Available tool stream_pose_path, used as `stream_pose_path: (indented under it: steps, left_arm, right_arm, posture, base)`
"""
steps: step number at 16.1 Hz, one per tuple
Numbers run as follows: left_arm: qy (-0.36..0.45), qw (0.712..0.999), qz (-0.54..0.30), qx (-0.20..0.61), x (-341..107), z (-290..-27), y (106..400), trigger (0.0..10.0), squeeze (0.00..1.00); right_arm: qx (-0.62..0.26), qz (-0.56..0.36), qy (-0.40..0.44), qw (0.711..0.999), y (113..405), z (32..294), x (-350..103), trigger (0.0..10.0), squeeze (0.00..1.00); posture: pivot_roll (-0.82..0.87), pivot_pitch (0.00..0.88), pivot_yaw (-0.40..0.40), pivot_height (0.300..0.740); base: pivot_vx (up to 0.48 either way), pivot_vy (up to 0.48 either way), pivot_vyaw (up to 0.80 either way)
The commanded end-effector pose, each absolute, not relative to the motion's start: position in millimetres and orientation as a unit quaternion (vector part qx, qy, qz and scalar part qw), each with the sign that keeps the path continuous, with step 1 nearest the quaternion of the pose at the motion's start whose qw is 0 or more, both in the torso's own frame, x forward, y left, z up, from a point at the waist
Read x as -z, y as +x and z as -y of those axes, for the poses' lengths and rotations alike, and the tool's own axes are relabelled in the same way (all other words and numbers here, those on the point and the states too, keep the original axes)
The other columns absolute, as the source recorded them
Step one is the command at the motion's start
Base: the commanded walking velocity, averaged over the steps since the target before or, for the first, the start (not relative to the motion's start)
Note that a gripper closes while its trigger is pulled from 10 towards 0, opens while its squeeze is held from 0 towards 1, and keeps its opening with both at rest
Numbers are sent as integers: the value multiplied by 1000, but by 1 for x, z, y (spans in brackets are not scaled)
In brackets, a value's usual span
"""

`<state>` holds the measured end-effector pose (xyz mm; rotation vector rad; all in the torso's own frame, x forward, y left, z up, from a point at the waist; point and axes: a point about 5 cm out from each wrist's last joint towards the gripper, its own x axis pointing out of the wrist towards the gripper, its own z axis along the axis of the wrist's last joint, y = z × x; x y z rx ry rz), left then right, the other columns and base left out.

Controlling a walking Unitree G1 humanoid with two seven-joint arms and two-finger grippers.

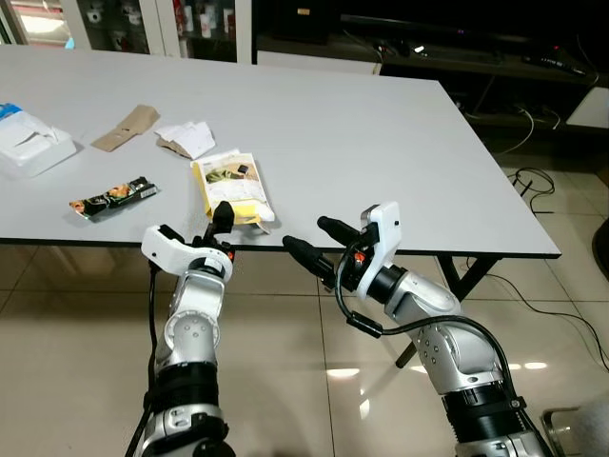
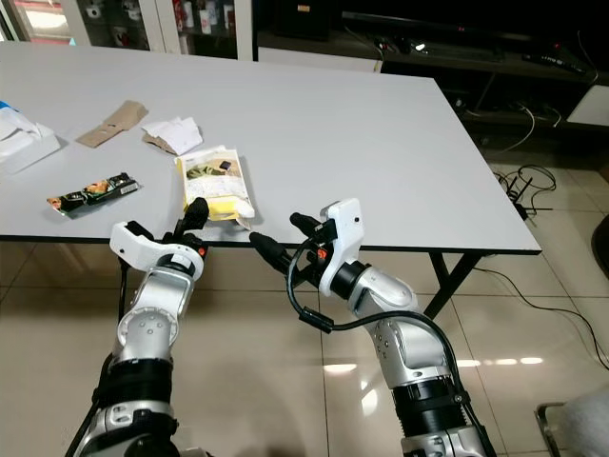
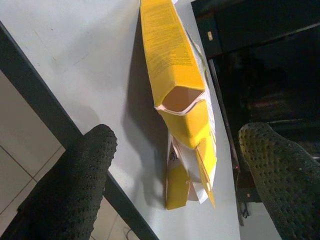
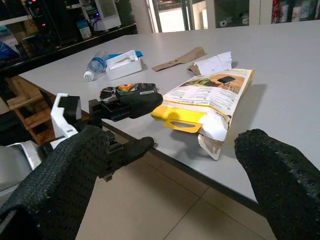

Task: Picking trash to rubbish bin

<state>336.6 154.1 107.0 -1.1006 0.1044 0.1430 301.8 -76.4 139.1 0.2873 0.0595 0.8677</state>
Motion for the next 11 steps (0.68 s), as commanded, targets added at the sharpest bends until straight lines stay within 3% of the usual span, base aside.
stream_pose_path:
  steps: [1,9,10,11]
  left_arm:
    - [-521,850,-46,-59,-110,-151,342,10000,0]
    - [-509,858,-41,-51,-115,-157,364,10000,0]
    - [-508,858,-46,-56,-113,-158,368,9137,0]
    - [-506,859,-49,-57,-113,-158,369,4471,0]
  right_arm:
    - [-420,-18,138,897,302,78,-146,10000,0]
    - [-418,-20,137,898,302,79,-145,10000,0]
    - [-417,-20,137,898,302,80,-145,10000,0]
    - [-417,-20,137,898,302,80,-145,10000,0]
  posture:
    - [-51,46,-90,740]
    - [-62,43,-89,740]
    - [-67,39,-88,740]
    - [-67,39,-88,740]
  base:
    - [0,0,0]
    - [0,0,0]
    - [0,0,0]
    - [0,0,0]
